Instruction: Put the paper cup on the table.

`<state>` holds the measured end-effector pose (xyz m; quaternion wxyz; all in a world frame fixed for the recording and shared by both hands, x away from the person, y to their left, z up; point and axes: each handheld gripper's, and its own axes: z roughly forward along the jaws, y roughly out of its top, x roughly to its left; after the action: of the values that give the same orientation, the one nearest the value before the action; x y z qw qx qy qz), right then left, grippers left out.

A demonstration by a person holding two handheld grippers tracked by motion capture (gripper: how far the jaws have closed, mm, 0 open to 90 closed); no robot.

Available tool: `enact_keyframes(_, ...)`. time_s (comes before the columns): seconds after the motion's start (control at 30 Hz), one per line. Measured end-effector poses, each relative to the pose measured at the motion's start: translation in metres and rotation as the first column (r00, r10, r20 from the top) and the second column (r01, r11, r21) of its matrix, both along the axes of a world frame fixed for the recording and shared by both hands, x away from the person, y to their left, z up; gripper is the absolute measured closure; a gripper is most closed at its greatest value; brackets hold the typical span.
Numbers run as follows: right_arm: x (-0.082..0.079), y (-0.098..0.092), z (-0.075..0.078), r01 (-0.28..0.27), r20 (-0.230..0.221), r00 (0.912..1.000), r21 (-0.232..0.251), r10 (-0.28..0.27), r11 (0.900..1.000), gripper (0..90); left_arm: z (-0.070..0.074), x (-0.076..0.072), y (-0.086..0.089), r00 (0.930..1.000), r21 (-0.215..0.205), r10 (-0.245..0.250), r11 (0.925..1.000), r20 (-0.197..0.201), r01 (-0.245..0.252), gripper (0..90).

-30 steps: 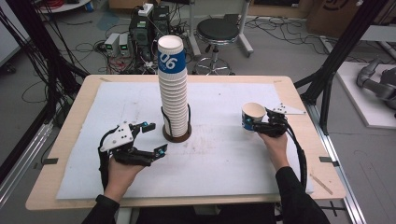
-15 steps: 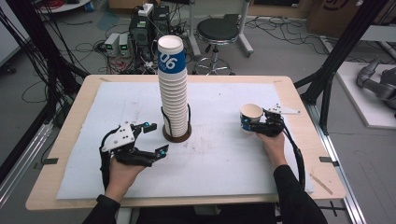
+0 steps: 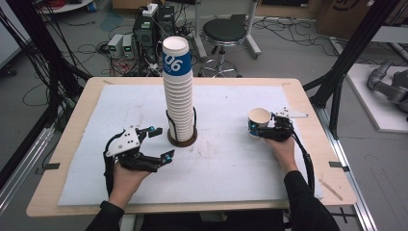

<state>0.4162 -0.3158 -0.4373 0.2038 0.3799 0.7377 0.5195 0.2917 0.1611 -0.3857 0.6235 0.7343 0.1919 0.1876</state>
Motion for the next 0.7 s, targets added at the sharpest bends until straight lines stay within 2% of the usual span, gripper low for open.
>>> enact_keyframes(0.13,-0.0015,0.0001,0.0012,0.003,-0.009,1.0000,-0.031,-0.003,1.000,15.0,0.0000,-0.0002,-0.0010,1.0000,0.000,-0.004,1.0000,-0.003,0.004,16.1)
enact_keyframes(0.43,-0.0036,0.0033,0.0007,0.022,-0.036,0.9990,-0.064,-0.025,0.998,12.7,-0.0004,0.0005,-0.0017,1.0000,0.003,-0.005,1.0000,-0.006,0.005,16.1)
enact_keyframes(0.7,-0.0097,0.0032,0.0032,0.035,-0.024,0.9990,-0.092,-0.037,0.995,12.7,-0.0005,0.0007,-0.0018,1.0000,0.002,-0.007,1.0000,-0.007,0.007,16.1)
